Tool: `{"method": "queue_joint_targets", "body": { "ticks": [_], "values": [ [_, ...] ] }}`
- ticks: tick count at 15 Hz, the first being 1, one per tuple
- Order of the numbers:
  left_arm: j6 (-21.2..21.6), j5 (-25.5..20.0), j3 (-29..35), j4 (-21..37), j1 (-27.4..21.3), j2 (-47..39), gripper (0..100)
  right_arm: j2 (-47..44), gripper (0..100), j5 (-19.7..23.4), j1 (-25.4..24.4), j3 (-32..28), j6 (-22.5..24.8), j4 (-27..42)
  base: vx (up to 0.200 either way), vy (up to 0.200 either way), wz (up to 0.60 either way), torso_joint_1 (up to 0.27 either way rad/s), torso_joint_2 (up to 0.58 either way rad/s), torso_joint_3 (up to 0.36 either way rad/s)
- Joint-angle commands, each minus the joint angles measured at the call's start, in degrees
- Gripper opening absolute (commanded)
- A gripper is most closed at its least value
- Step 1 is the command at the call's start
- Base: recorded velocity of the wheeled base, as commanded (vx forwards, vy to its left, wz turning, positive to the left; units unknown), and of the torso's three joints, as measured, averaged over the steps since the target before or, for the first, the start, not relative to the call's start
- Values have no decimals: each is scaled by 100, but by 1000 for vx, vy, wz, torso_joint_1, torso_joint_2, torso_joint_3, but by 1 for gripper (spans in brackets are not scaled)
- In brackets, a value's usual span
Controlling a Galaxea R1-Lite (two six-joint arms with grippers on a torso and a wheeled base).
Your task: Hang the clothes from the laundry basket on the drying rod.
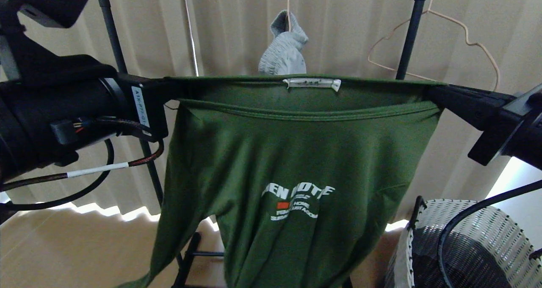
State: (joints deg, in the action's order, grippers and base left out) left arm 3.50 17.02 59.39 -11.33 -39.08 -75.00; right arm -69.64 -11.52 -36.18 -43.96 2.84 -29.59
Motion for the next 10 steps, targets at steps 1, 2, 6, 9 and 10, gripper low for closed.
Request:
{"method": "queue_joint_targets", "body": {
  "ticks": [1, 2, 6, 9, 10],
  "values": [
    [-7, 21, 116, -10, -117, -156, 0, 47, 0, -26, 32, 45, 6, -3, 0, 0, 0, 0, 0, 0],
    [-7, 21, 204, -10, -143, -235, 0, 47, 0, -35, 94, 37, 6, -3, 0, 0, 0, 0, 0, 0],
    [-77, 12, 99, -45, -135, -340, 0, 206, 0, -26, 322, 72, 6, 6, 0, 0, 0, 0, 0, 0],
    [-148, 21, 433, -63, -100, -481, 0, 144, 0, -17, 322, -16, 15, -3, 0, 0, 0, 0, 0, 0],
    [-121, 12, 1083, -10, 6, -630, 0, -14, 0, -17, 322, -297, 15, -3, 0, 0, 0, 0, 0, 0]
  ]
}}
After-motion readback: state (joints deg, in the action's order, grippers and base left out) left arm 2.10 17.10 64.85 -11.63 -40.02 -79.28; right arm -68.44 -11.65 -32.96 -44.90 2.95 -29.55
